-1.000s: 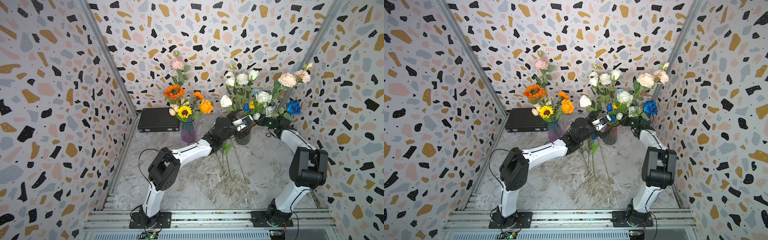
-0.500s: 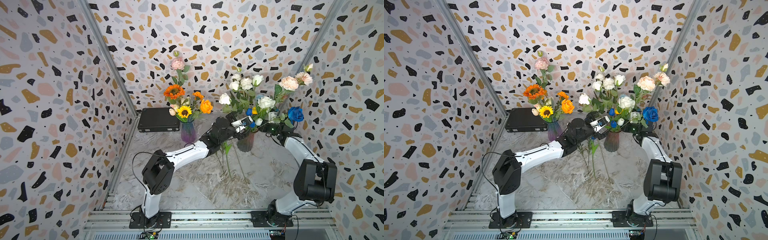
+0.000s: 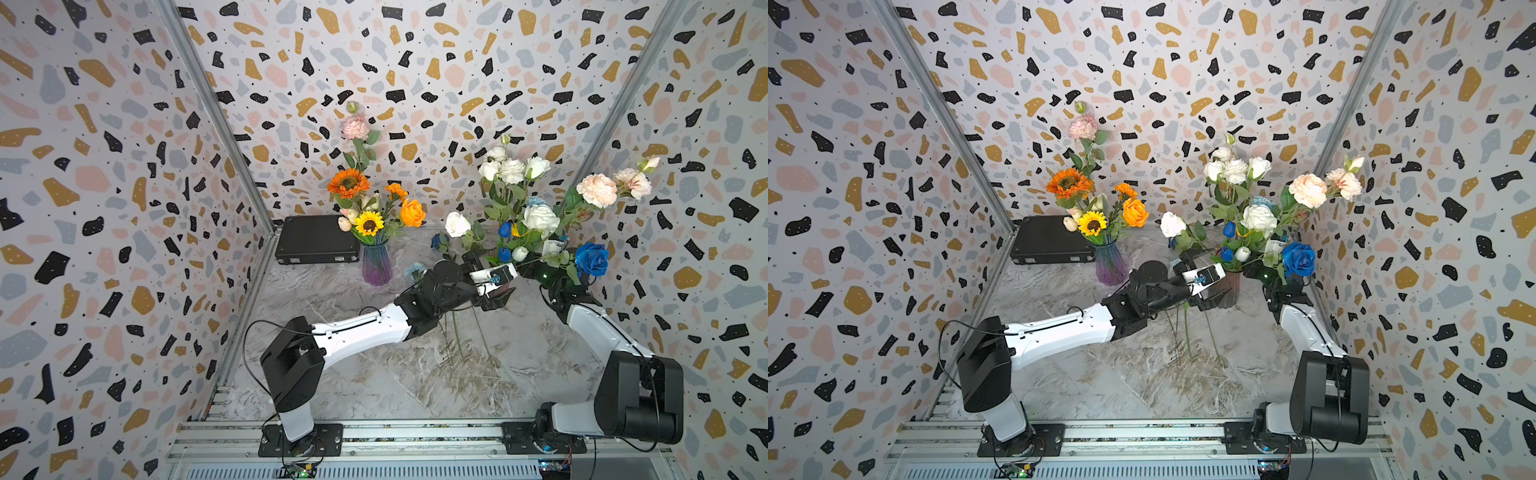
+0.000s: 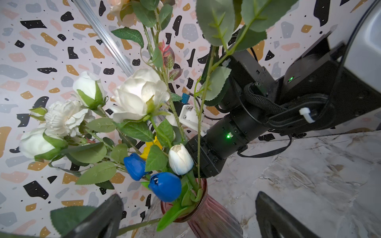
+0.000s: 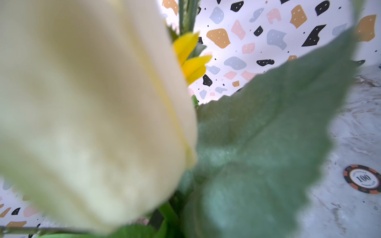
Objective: Pick out blue flowers from the vase
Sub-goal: Move the vase to the center of the board, then pick up the flower from the vase.
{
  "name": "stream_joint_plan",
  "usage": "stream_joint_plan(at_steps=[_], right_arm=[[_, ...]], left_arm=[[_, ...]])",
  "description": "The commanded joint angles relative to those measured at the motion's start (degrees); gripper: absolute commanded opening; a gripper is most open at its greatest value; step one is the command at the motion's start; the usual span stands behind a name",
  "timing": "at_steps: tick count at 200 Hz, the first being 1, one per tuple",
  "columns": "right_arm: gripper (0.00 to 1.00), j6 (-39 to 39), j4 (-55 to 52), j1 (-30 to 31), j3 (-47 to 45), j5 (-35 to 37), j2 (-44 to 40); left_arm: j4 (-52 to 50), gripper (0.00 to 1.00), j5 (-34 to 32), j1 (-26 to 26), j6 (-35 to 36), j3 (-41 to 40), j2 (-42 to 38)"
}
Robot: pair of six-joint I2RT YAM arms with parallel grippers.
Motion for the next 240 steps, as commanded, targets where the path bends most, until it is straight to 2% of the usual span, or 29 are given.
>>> stream_joint_plan(at_steps=[1,38,103,154,176,193,213,240], right_arm=[[0.28,-0.92,3.12,1.30,-1.21,1.31,-1.11],[0.28,-0.75,5.64,1.84,-3.11,0.85,-1.48],[0.28,-0.76,6.47,2.72,-4.75,1.25,-2.63],[0.28,-1.08,5.86,2.75,-4.14,0.90,-2.84],[0.28,-0.64,6.27,2.80,-4.15,0.69,-2.56],[0.28,-0.89,6.32,2.92,-4.47,0.71,-2.69],[0.28,-1.70,5.80,2.89,-4.99,1.07,-3.16],[0.28,-1.29,6.65,2.93,-5.84,0.47,-3.11]], left_arm=[[3.10,0.99,0.08,-1.18,0.56,0.35,-1.54],[3.71,0.98,1.18,-1.81,-1.40,4.36,1.08],[2.61,0.95,2.92,-2.04,-10.02,13.93,8.06],[1.48,0.91,4.08,-2.00,-10.74,18.17,12.77],[3.07,0.85,4.67,-2.06,-11.65,19.06,14.16],[2.62,0.77,5.30,-2.08,-12.26,20.85,15.44],[2.81,0.63,5.44,-2.17,-12.27,22.36,16.59],[2.61,0.55,5.72,-2.17,-12.19,24.94,17.75]])
